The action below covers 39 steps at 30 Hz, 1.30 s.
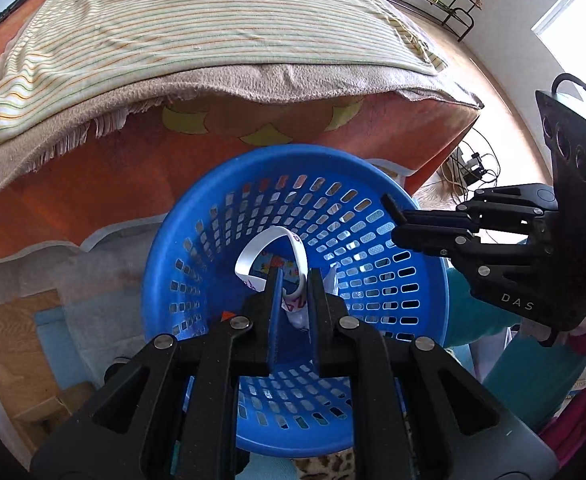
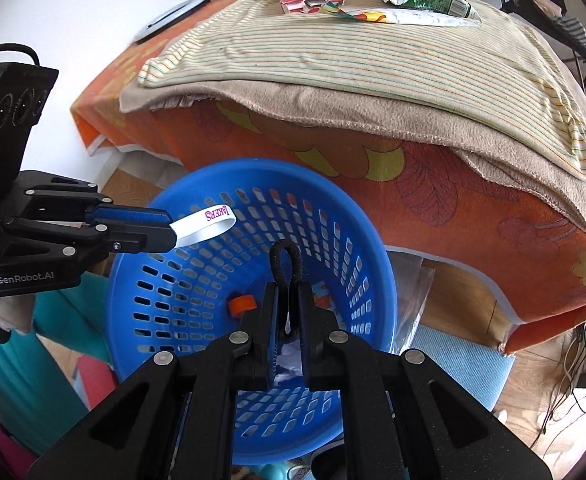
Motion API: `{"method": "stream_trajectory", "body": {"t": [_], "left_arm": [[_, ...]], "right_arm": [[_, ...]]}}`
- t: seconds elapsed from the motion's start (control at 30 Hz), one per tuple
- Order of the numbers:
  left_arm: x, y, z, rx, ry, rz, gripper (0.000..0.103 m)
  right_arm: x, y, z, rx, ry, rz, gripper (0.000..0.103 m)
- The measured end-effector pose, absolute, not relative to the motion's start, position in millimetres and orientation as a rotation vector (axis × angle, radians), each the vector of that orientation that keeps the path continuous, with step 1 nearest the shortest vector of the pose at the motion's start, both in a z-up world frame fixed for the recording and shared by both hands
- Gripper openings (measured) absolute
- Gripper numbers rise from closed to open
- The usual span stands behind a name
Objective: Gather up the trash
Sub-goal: 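Carry wristband and hair tie to the blue basket and open both tools, then move both open tools back over the towel toward the red box and wrapper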
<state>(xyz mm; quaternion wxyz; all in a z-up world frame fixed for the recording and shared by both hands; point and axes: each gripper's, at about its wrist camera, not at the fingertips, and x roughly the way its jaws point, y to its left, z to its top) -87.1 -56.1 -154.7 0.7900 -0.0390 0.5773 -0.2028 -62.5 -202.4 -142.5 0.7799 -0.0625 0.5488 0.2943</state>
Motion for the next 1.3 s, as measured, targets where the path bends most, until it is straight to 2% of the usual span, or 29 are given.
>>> {"method": "stream_trajectory", "body": {"t": [0.1, 0.23, 0.33, 0.43, 0.5, 0.57, 0.67, 0.73, 0.8, 0.9, 1.0, 1.3], "left_arm": [[-86, -60, -159, -0.077, 1.254, -0.424, 0.015], [-84, -58, -163, -0.078, 1.267, -0.404, 0.018], [-82, -56, -164, -0.082, 1.274, -0.387, 0.022], [-81, -53, -166, -0.090, 1.279, -0.375, 0.033], [-80, -52, -166, -0.093, 1.277, -0.366, 0.047], [-80, -51, -167, -0.098, 1.277, -0.355, 0.054], [-79, -49, -167, -0.105, 1.281, -0.348, 0.055], [-77, -47, -167, -0.111, 1.282, -0.342, 0.056], [-76, -45, -166, -0.122, 1.280, -0.335, 0.066], [-74, -42, -164, -0.138, 1.278, -0.316, 0.071], [-71, -39, -162, -0.158, 1.278, -0.304, 0.071], [-48, -28, -133, -0.213, 1.221, -0.280, 0.071]], "right_arm": [[-62, -201, -144, -0.144, 1.193, 0.633, 0.008], [-63, -200, -146, -0.151, 1.194, 0.630, 0.023], [-63, -200, -146, -0.157, 1.195, 0.624, 0.029], [-62, -200, -147, -0.162, 1.197, 0.611, 0.041], [-61, -200, -147, -0.160, 1.199, 0.607, 0.042], [-60, -200, -148, -0.163, 1.203, 0.596, 0.050], [-59, -200, -149, -0.160, 1.207, 0.584, 0.061], [-58, -200, -149, -0.158, 1.210, 0.579, 0.062], [-57, -201, -149, -0.160, 1.213, 0.572, 0.062], [-55, -202, -150, -0.161, 1.216, 0.559, 0.062], [-53, -204, -149, -0.157, 1.218, 0.543, 0.066], [-33, -216, -133, -0.103, 1.198, 0.469, 0.067]]}}
